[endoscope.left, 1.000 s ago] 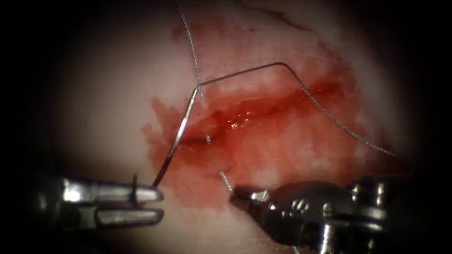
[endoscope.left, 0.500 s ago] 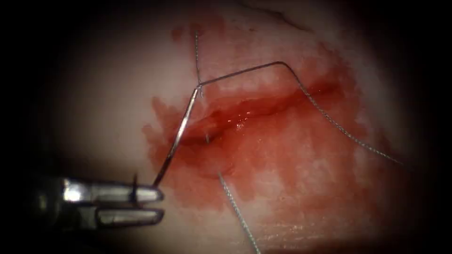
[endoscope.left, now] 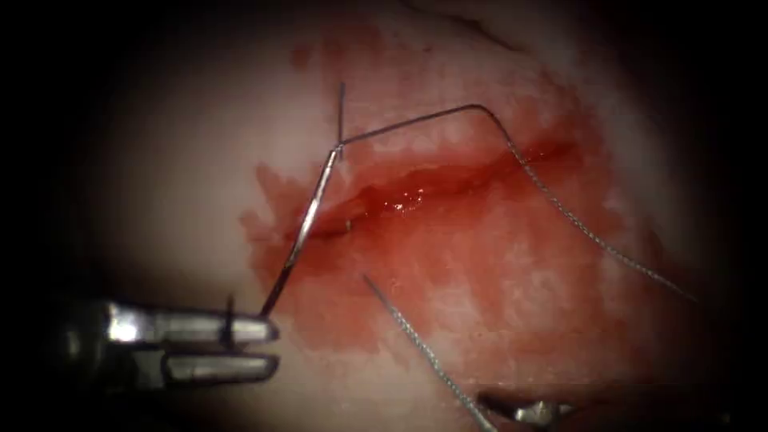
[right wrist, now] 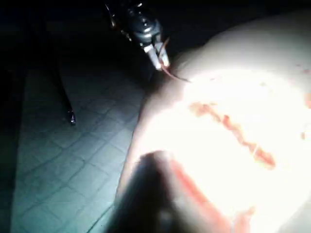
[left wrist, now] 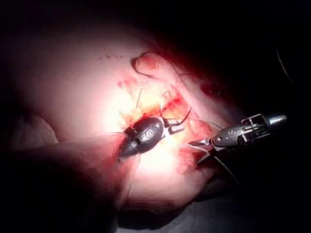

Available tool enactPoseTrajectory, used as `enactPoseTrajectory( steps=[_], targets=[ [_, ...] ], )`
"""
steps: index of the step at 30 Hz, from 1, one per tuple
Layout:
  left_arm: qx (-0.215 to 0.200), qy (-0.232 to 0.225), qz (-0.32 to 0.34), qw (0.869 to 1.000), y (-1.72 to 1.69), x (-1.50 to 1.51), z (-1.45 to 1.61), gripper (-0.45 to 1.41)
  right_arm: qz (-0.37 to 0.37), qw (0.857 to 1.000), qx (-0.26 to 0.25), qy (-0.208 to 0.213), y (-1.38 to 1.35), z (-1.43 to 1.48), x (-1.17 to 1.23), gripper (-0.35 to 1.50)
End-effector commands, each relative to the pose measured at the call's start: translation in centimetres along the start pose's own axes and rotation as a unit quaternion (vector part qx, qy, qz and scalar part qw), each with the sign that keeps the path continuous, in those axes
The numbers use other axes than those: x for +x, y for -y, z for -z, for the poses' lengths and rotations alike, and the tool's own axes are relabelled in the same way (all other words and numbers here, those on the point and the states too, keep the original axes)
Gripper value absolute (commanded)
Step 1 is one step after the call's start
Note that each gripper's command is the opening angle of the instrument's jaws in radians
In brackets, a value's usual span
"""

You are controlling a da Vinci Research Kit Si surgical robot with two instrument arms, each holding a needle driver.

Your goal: Wound Closure

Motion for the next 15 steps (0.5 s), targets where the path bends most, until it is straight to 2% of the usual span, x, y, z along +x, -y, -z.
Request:
enactPoseTrajectory(
  steps=[1, 2, 3, 5, 6, 9, 13, 15],
  targets=[
    [0.001, 0.0, 0.0, 1.0, 0.05, -0.01, -0.04, -0.35, -0.004, 1.0, 0.002, -0.013, -0.12, 0.16, 0.01, 1.45],
    [0.002, 0.0, 0.0, 1.0, 0.05, -0.01, -0.03, -0.35, -0.006, 1.0, 0.003, -0.019, -0.15, 0.26, 0.0, 1.45],
    [0.003, 0.001, -0.001, 1.0, 0.05, -0.03, -0.04, -0.35, -0.013, 0.999, 0.01, -0.044, -0.23, 0.5, 0.01, 1.47],
    [0.005, 0.002, -0.003, 1.0, 0.03, -0.08, -0.08, -0.35, -0.023, 0.997, 0.01, -0.072, -0.32, 0.72, 0.04, 1.45],
    [0.007, 0.003, -0.005, 1.0, 0.03, -0.13, -0.12, -0.35, -0.038, 0.993, 0.002, -0.109, -0.45, 0.93, 0.12, 1.43],
    [0.014, 0.008, -0.006, 1.0, 0.09, -0.16, -0.08, -0.35, -0.066, 0.982, -0.018, -0.173, -0.64, 1.19, 0.33, 1.43],
    [0.039, 0.01, 0.0, 0.999, 0.2, -0.11, 0.06, -0.35, -0.077, 0.977, -0.016, -0.2, -0.72, 1.27, 0.48, 1.42],
    [0.055, 0.007, -0.007, 0.998, 0.28, -0.07, 0.14, -0.35, -0.072, 0.975, 0.006, -0.211, -0.68, 1.25, 0.54, 1.45]
  ],
)
